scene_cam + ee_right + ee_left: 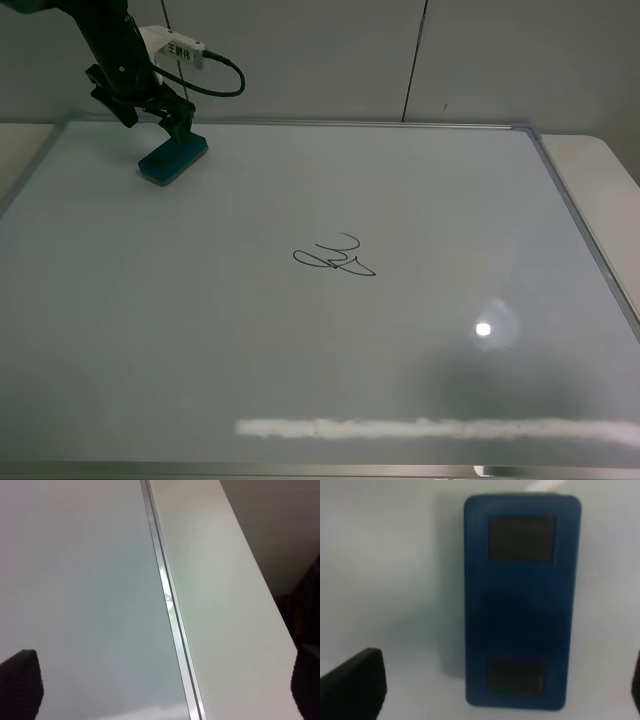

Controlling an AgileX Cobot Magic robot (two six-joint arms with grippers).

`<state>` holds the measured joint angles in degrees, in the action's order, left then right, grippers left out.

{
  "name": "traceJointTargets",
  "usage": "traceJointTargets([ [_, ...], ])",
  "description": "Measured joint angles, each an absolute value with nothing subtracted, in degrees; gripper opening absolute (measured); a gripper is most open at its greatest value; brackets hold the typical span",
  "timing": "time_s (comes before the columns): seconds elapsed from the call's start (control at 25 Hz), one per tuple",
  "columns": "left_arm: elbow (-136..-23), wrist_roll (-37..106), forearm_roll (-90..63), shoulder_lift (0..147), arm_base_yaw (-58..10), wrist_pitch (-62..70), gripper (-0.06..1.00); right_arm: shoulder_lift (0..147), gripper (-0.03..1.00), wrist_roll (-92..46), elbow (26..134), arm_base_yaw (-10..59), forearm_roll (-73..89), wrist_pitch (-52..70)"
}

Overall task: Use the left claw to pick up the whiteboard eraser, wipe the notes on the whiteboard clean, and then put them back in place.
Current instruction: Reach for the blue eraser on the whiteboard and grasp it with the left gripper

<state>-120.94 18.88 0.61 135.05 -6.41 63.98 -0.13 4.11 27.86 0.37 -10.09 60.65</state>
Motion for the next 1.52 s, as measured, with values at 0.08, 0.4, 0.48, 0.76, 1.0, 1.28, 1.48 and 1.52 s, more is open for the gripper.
traceJointTargets([
  [0.08,-122.0,19.8,0.4,136.4,-6.4,64.0,0.98,-0.1,0.99,4.1,27.9,0.4,-10.1,60.6],
  [0.4,-122.7,22.6,-0.7,139.2,-6.4,63.1,0.98,-0.1,0.99,4.1,27.9,0.4,-10.1,60.6],
  [0.48,-122.7,23.1,-1.7,139.3,-6.3,61.9,0.98,-0.1,0.99,4.1,27.9,0.4,-10.1,60.6],
  [0.76,-122.8,23.5,-3.3,139.3,-4.9,60.8,0.98,-0.1,0.99,4.1,27.9,0.4,-10.1,60.6],
  [1.0,-122.8,23.5,-3.4,140.2,-4.5,61.8,0.98,-0.1,0.99,4.1,27.9,0.4,-10.1,60.6],
  [1.28,-122.8,23.5,-3.2,142.8,-4.9,62.0,0.98,-0.1,0.99,4.1,27.9,0.4,-10.1,60.6],
  [1.48,-122.9,23.5,-3.2,142.8,-5.2,61.6,0.98,-0.1,0.99,4.1,27.9,0.4,-10.0,60.6],
  [1.52,-123.2,23.5,-3.2,142.9,-5.2,61.9,0.98,-0.1,0.99,4.1,27.9,0.4,-10.0,60.6],
])
